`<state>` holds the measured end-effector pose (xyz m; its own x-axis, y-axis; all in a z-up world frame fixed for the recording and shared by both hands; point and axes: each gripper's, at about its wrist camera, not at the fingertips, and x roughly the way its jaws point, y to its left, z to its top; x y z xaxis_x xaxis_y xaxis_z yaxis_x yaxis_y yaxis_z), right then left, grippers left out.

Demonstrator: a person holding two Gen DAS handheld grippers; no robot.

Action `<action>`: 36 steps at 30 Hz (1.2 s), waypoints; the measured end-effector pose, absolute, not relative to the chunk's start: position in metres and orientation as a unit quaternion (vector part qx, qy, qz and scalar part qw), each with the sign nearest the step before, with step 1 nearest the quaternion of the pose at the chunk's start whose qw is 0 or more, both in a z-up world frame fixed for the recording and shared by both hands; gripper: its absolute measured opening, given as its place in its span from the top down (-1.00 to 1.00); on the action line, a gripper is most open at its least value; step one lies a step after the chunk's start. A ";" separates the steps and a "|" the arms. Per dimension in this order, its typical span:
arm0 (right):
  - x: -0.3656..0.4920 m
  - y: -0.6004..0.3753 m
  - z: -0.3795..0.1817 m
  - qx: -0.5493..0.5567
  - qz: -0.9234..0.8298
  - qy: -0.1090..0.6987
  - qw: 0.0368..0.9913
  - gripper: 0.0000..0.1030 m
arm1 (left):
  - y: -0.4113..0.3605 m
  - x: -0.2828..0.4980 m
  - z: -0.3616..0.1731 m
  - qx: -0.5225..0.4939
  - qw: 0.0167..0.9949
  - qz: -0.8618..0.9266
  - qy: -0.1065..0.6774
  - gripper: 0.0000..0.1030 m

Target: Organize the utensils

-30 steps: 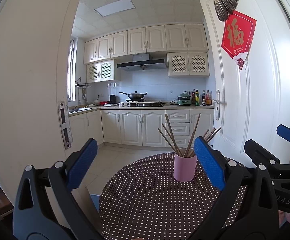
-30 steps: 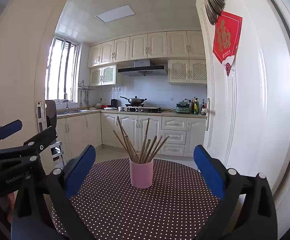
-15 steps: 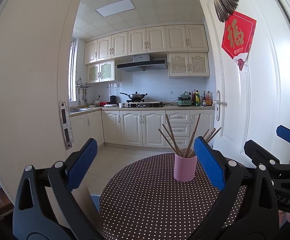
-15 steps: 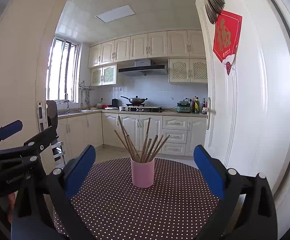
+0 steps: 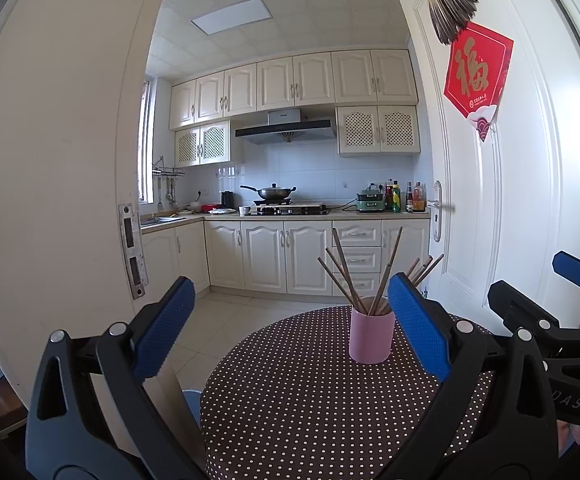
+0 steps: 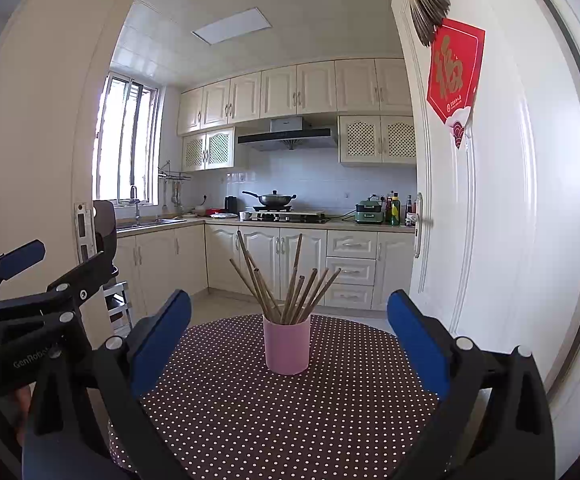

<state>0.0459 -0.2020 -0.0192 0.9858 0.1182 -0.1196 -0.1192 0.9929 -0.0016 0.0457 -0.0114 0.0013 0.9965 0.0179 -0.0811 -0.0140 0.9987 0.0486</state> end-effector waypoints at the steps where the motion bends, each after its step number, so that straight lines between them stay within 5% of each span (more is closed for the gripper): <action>1: 0.046 -0.202 -0.019 -0.004 0.060 0.060 0.996 -0.84 | -0.011 0.046 0.001 0.024 0.999 0.008 0.040 -0.85; 36: 0.045 -0.200 -0.018 -0.003 0.059 0.063 0.996 -0.84 | -0.013 0.045 0.004 0.026 0.999 0.012 0.040 -0.85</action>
